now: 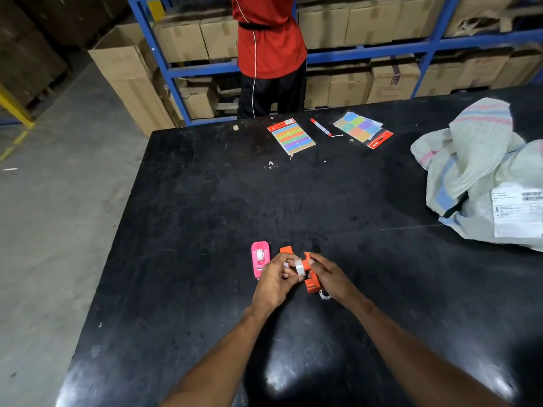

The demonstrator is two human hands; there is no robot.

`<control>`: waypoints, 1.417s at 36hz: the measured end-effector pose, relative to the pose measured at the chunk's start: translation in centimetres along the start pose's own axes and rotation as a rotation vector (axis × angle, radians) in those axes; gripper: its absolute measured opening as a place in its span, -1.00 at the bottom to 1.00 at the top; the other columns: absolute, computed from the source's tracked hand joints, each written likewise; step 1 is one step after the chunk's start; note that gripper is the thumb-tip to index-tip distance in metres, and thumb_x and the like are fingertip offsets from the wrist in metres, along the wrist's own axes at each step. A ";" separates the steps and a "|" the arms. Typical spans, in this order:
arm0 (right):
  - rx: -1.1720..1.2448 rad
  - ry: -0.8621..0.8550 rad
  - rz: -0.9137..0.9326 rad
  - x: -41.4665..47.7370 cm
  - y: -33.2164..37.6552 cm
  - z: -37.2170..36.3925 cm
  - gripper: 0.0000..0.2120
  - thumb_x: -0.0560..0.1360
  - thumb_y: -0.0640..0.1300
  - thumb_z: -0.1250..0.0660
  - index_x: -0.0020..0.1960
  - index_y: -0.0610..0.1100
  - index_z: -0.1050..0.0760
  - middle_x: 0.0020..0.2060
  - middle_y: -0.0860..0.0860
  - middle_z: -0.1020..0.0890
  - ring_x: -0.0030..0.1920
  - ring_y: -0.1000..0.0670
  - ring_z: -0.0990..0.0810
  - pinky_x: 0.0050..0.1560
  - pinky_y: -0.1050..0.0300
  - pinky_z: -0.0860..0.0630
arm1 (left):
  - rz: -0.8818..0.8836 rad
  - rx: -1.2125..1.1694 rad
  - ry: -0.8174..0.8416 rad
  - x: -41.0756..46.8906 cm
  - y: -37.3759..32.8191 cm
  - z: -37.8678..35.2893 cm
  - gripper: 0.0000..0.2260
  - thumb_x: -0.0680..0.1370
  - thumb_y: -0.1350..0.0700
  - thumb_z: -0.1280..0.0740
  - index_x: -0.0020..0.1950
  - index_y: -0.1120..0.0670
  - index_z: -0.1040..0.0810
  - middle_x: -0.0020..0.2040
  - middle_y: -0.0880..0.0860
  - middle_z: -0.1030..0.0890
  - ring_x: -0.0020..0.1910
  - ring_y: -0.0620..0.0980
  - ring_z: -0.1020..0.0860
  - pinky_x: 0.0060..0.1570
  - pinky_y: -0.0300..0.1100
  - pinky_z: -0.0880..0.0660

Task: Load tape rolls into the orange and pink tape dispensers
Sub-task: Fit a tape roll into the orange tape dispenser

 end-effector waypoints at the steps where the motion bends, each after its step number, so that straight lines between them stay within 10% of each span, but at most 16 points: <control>1: 0.005 0.005 -0.006 0.2 0.0 0.0 -0.69 0.62 0.04 -0.24 0.34 0.08 -0.49 0.18 0.04 -0.64 0.07 0.09 -0.62 0.23 0.00 -0.54 | -0.001 -0.004 -0.003 0.1 -0.1 0.0 -0.66 0.37 0.29 -0.50 0.02 -0.06 -0.57 -0.14 -0.04 -0.60 -0.26 -0.13 -0.55 -0.14 -0.08 -0.59; 4: 0.038 0.004 -0.027 0.1 0.6 0.1 -0.69 0.63 -0.03 -0.25 0.37 0.02 -0.49 0.10 -0.02 -0.63 -0.10 0.12 -0.60 -0.14 0.18 -0.62 | 0.020 -0.015 -0.010 0.7 0.3 0.3 -0.63 0.32 0.27 -0.57 0.03 -0.03 -0.61 -0.02 -0.09 -0.55 -0.13 -0.22 -0.56 -0.06 -0.28 -0.52; 8: 0.086 0.020 -0.037 0.3 0.4 0.0 -0.70 0.64 -0.11 -0.25 0.36 -0.06 -0.49 0.01 -0.05 -0.60 -0.20 0.13 -0.55 -0.33 0.33 -0.54 | 0.111 -0.204 0.078 1.2 1.1 0.1 -0.66 0.28 0.20 -0.53 0.02 -0.03 -0.63 0.00 -0.11 -0.61 0.02 0.02 -0.64 0.18 0.18 -0.55; 23: 0.289 0.030 -0.077 2.6 -0.8 -0.1 -0.78 0.64 -0.19 -0.22 0.24 -0.03 -0.54 0.07 -0.07 -0.64 -0.03 0.02 -0.59 0.05 -0.03 -0.54 | 0.184 -0.223 0.189 3.8 1.8 -1.4 -0.37 0.41 0.51 -0.39 0.39 0.09 -0.35 0.17 0.07 -0.56 0.04 -0.02 -0.62 -0.02 -0.14 -0.59; 27: 0.280 -0.001 -0.096 3.5 -1.2 0.8 -0.77 0.62 -0.15 -0.25 0.21 0.08 -0.55 0.08 -0.01 -0.64 0.02 0.04 -0.58 0.15 -0.05 -0.51 | 0.272 -0.041 0.029 5.2 3.0 -0.9 -0.57 0.55 0.47 -0.10 0.11 -0.03 -0.51 0.03 0.04 -0.53 -0.12 -0.08 -0.54 -0.27 -0.26 -0.43; 31: 0.239 -0.014 -0.109 4.3 -2.8 1.6 -0.64 0.51 0.07 -0.30 0.30 0.13 -0.53 0.14 0.07 -0.65 0.13 0.06 -0.59 0.29 -0.15 -0.47 | 0.170 0.295 -0.083 6.0 4.9 -0.8 -0.76 0.50 0.32 -0.26 0.09 0.07 -0.54 0.03 0.16 -0.63 -0.02 0.12 -0.61 0.03 0.06 -0.57; 41: 0.221 -0.023 -0.151 5.3 -2.1 2.5 -0.69 0.61 -0.09 -0.29 0.34 0.03 -0.52 0.24 -0.01 -0.62 0.20 0.00 -0.59 0.36 -0.19 -0.46 | 0.198 0.726 -0.003 9.0 5.8 -3.2 -0.64 0.60 0.09 -0.21 0.36 0.20 -0.38 0.28 0.25 -0.47 0.19 0.23 -0.50 0.23 -0.02 -0.41; 45: 0.211 -0.040 -0.154 5.5 -3.2 3.1 -0.71 0.60 -0.10 -0.29 0.31 0.05 -0.53 0.23 -0.03 -0.62 0.17 0.03 -0.59 0.38 -0.21 -0.44 | 0.270 0.676 0.026 9.9 6.8 -4.3 -0.62 0.56 0.22 -0.16 0.38 0.18 -0.38 0.29 0.26 -0.47 0.27 0.23 -0.46 0.30 -0.06 -0.36; 51: 0.190 -0.051 -0.162 5.4 -2.4 3.6 -0.75 0.59 -0.02 -0.27 0.20 0.26 -0.53 0.20 0.03 -0.64 0.21 -0.02 -0.60 0.35 -0.21 -0.47 | 0.439 0.176 -0.097 10.0 6.2 -4.1 -0.79 0.45 0.19 -0.43 0.01 0.13 -0.47 -0.12 0.13 -0.63 -0.16 0.11 -0.62 -0.18 -0.09 -0.60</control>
Point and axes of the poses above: each hand's wrist, its own x-axis towards the middle knuckle, its own z-axis out of the back of the hand, y = z × x, the point moved 6 cm from there along x, towards the middle knuckle
